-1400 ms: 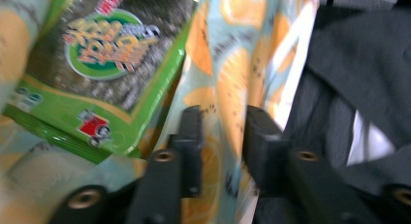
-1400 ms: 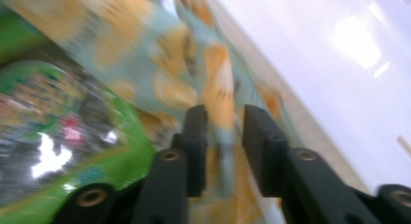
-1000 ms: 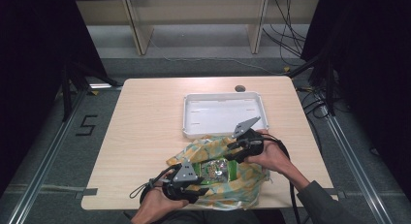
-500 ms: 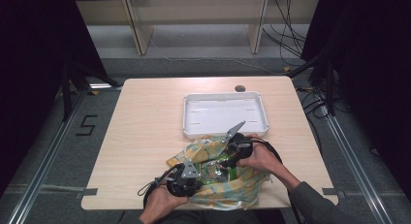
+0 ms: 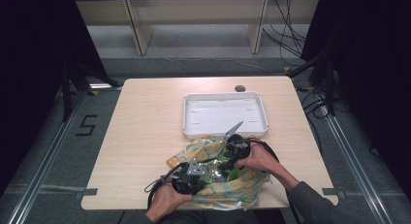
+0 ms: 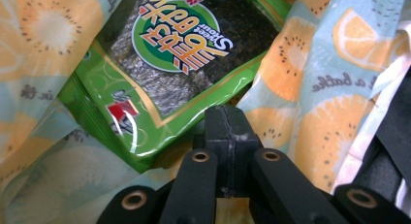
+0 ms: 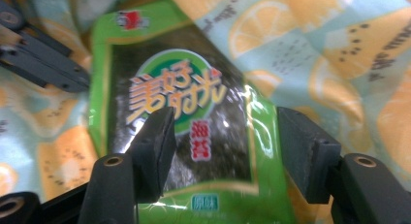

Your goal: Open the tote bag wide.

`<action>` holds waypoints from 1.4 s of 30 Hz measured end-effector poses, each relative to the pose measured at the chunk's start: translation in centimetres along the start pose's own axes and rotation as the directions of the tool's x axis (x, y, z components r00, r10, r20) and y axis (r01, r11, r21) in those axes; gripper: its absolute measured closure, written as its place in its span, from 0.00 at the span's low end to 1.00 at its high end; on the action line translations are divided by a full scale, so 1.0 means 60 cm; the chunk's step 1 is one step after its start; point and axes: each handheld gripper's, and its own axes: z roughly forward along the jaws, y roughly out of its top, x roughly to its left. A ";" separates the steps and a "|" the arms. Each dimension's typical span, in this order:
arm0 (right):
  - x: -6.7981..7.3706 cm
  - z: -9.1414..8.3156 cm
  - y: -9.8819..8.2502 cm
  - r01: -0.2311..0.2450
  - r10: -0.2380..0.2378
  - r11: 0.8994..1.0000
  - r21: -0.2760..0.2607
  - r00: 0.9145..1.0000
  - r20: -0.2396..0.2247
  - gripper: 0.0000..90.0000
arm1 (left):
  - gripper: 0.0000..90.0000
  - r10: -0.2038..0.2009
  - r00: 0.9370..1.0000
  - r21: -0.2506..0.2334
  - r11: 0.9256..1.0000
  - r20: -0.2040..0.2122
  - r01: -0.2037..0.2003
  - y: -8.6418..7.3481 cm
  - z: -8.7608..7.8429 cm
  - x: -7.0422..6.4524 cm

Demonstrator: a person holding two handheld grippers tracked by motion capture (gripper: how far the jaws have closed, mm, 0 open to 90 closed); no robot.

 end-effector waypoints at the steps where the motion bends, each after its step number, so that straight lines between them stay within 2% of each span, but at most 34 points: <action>1: 0.000 0.000 0.000 0.000 0.000 1.000 0.000 1.000 0.000 0.47 | 0.99 0.000 1.000 0.000 1.000 0.000 0.000 0.000 0.000 0.000; 2: 0.004 -0.002 0.000 -0.022 0.022 1.000 0.003 1.000 -0.012 0.47 | 0.99 0.007 1.000 -0.009 1.000 -0.004 -0.008 0.001 0.002 -0.001; 3: 0.004 -0.002 0.000 -0.022 0.022 1.000 0.003 1.000 -0.012 0.47 | 0.99 0.007 1.000 -0.009 1.000 -0.004 -0.008 0.001 0.002 -0.001; 4: 0.002 -0.003 0.001 -0.003 0.003 1.000 -0.005 1.000 -0.019 0.47 | 1.00 0.014 1.000 -0.012 1.000 -0.003 -0.014 0.003 0.003 -0.001; 5: 0.001 -0.003 0.000 -0.009 0.009 1.000 -0.011 1.000 -0.023 0.48 | 1.00 -0.001 1.000 -0.007 1.000 -0.001 0.001 0.003 0.004 -0.003; 6: 0.001 -0.005 0.001 -0.007 0.006 1.000 -0.017 0.999 -0.037 0.49 | 1.00 0.019 1.000 -0.003 1.000 -0.003 -0.019 0.005 0.004 -0.002; 7: 0.004 -0.008 0.001 -0.034 0.034 0.999 -0.014 0.999 -0.041 0.50 | 1.00 0.019 1.000 -0.003 1.000 -0.003 -0.019 0.005 0.004 -0.002; 8: 0.006 -0.010 0.002 -0.026 0.025 1.000 -0.016 0.999 -0.047 0.50 | 1.00 0.024 1.000 0.000 1.000 -0.014 -0.024 0.007 0.006 -0.003; 10: 0.010 -0.012 0.004 -0.022 0.021 1.000 -0.019 0.998 -0.052 0.50 | 1.00 0.010 1.000 -0.002 1.000 -0.006 -0.010 0.008 0.007 -0.005; 11: 0.013 -0.014 0.006 -0.010 0.008 1.000 -0.026 0.999 -0.052 0.51 | 1.00 0.019 1.000 0.002 1.000 -0.008 -0.019 0.008 0.006 -0.004; 13: 0.022 -0.025 0.010 -0.017 0.015 0.999 -0.030 0.998 -0.056 0.52 | 1.00 0.034 0.999 -0.003 0.999 -0.012 -0.034 0.009 0.008 -0.006; 14: 0.021 -0.028 0.012 0.005 -0.008 0.999 -0.047 0.998 -0.056 0.52 | 1.00 0.018 1.000 0.008 1.000 -0.008 -0.018 0.008 0.009 -0.007; 15: 0.021 -0.028 0.012 0.005 -0.008 0.999 -0.047 0.998 -0.056 0.52 | 1.00 0.018 1.000 0.008 1.000 -0.008 -0.018 0.008 0.009 -0.007; 16: 0.029 -0.035 0.015 -0.031 0.023 0.998 -0.061 0.993 -0.117 0.56 | 1.00 0.034 0.999 0.009 0.999 -0.013 -0.034 0.008 0.011 -0.008; 17: 0.033 -0.037 0.015 -0.048 0.040 0.997 -0.063 0.993 -0.110 0.57 | 1.00 0.034 0.999 0.009 0.999 -0.013 -0.034 0.008 0.011 -0.008; 19: 0.039 -0.038 0.017 -0.042 0.034 0.997 -0.061 0.992 -0.123 0.60 | 1.00 0.044 0.999 0.011 0.999 -0.014 -0.043 0.009 0.012 -0.008; 20: 0.044 -0.038 0.018 -0.047 0.040 0.997 -0.055 0.992 -0.116 0.61 | 1.00 0.032 0.999 0.012 0.999 -0.013 -0.031 0.009 0.012 -0.009; 22: 0.047 -0.038 0.020 -0.040 0.033 0.998 -0.055 0.993 -0.115 0.63 | 1.00 0.040 0.999 0.015 0.999 -0.019 -0.039 0.009 0.012 -0.009; 25: 0.049 -0.037 0.021 -0.041 0.033 0.998 -0.055 0.992 -0.124 0.67 | 1.00 0.037 0.999 0.014 0.999 -0.016 -0.036 0.009 0.012 -0.010; 26: 0.051 -0.037 0.021 -0.068 0.062 0.997 -0.043 0.991 -0.119 0.71 | 1.00 0.055 0.998 0.014 0.998 -0.025 -0.055 0.010 0.012 -0.008; 27: 0.051 -0.037 0.021 -0.062 0.056 0.997 -0.047 0.990 -0.132 0.75 | 0.99 0.056 0.998 0.013 0.998 -0.019 -0.056 0.010 0.011 -0.009; 28: 0.051 -0.037 0.021 -0.062 0.056 0.997 -0.047 0.990 -0.132 0.75 | 1.00 0.056 0.998 0.013 0.998 -0.019 -0.056 0.010 0.011 -0.009; 29: 0.049 -0.037 0.021 -0.044 0.036 0.997 -0.062 0.992 -0.125 0.77 | 1.00 0.056 0.998 0.010 0.998 -0.021 -0.056 0.010 0.012 -0.009; 31: 0.049 -0.040 0.019 -0.067 0.058 0.996 -0.060 0.988 -0.141 0.80 | 0.99 0.057 0.998 0.005 0.998 -0.022 -0.057 0.011 0.012 -0.008; 34: 0.048 -0.042 0.018 -0.063 0.054 0.996 -0.067 0.989 -0.136 0.82 | 0.97 0.047 0.999 -0.008 0.999 -0.023 -0.047 0.013 0.008 -0.010; 35: 0.049 -0.046 0.018 -0.067 0.058 0.996 -0.062 0.989 -0.133 0.84 | 0.88 0.002 1.000 -0.051 0.999 -0.007 -0.002 0.015 0.001 -0.011; 36: 0.049 -0.047 0.018 -0.065 0.056 0.995 -0.071 0.990 -0.132 0.84 | 0.87 -0.012 1.000 -0.063 0.998 0.005 0.013 0.017 -0.004 -0.011; 37: 0.047 -0.049 0.017 -0.044 0.034 0.996 -0.077 0.991 -0.130 0.84 | 0.84 -0.012 1.000 -0.063 0.998 0.005 0.013 0.017 -0.004 -0.011; 38: 0.047 -0.049 0.017 -0.044 0.034 0.996 -0.077 0.991 -0.130 0.84 | 0.84 -0.001 1.000 -0.082 0.997 -0.002 0.001 0.019 -0.012 -0.010; 39: 0.049 -0.054 0.017 -0.059 0.049 0.996 -0.073 0.991 -0.128 0.84 | 0.81 -0.006 1.000 -0.097 0.995 0.006 0.006 0.020 -0.016 -0.011; 40: 0.044 -0.059 0.015 -0.044 0.035 0.995 -0.085 0.993 -0.111 0.84 | 0.75 -0.009 1.000 -0.111 0.994 0.005 0.009 0.020 -0.029 -0.012; 41: 0.045 -0.061 0.014 -0.055 0.045 0.995 -0.080 0.993 -0.113 0.85 | 0.72 -0.019 1.000 -0.121 0.992 0.010 0.020 0.020 -0.034 -0.013; 42: 0.042 -0.063 0.013 -0.040 0.030 0.995 -0.089 0.994 -0.108 0.85 | 0.69 -0.013 1.000 -0.129 0.992 0.002 0.013 0.020 -0.040 -0.014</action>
